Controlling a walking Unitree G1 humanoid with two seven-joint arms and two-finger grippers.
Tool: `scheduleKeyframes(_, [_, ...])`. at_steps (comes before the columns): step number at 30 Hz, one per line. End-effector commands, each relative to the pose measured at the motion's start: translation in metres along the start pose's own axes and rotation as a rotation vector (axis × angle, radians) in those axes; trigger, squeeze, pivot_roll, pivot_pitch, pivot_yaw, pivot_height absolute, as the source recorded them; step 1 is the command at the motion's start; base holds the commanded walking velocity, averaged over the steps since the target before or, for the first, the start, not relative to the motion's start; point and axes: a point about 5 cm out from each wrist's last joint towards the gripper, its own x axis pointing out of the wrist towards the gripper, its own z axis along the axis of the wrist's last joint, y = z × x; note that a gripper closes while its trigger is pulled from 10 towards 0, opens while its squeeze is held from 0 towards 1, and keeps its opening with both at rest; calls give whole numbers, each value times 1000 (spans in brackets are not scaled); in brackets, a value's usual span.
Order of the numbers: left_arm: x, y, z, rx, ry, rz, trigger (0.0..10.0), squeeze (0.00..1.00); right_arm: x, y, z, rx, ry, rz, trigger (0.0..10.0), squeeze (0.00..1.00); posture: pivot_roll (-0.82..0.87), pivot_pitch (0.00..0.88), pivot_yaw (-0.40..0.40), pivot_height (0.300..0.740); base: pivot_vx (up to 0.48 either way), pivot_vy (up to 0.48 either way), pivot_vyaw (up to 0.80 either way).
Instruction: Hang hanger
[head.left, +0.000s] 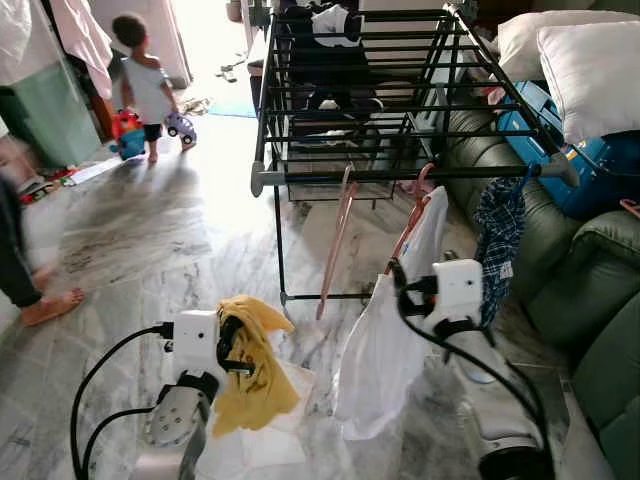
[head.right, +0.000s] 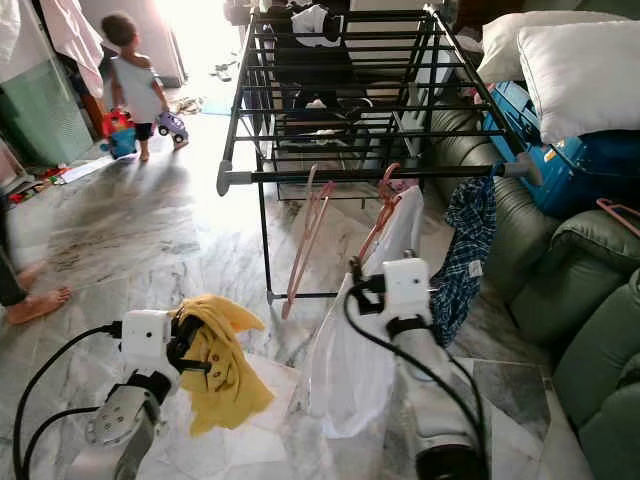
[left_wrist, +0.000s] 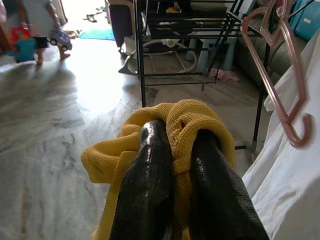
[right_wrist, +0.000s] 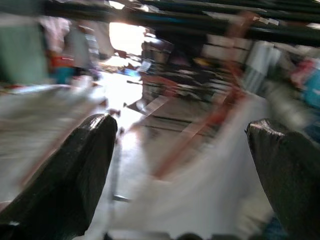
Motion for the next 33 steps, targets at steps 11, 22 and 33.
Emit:
scheduleKeyframes(11, [-14, 6, 15, 91, -26, -128, 10000, 0, 17, 35, 11, 111, 24, 74, 10000, 0, 65, 22, 37, 740, 0, 0, 0])
scheduleKeyframes(22, [-30, 4, 13, 101, 16, -159, 10000, 0, 54, 83, 35, 363, 117, 139, 10000, 0, 129, 50, 32, 740, 0, 0, 0])
scheduleKeyframes(33, [-36, 0, 11, 97, 48, -176, 10000, 0, 77, 95, 39, 440, 243, 78, 10000, 0, 161, 50, 20, 740, 0, 0, 0])
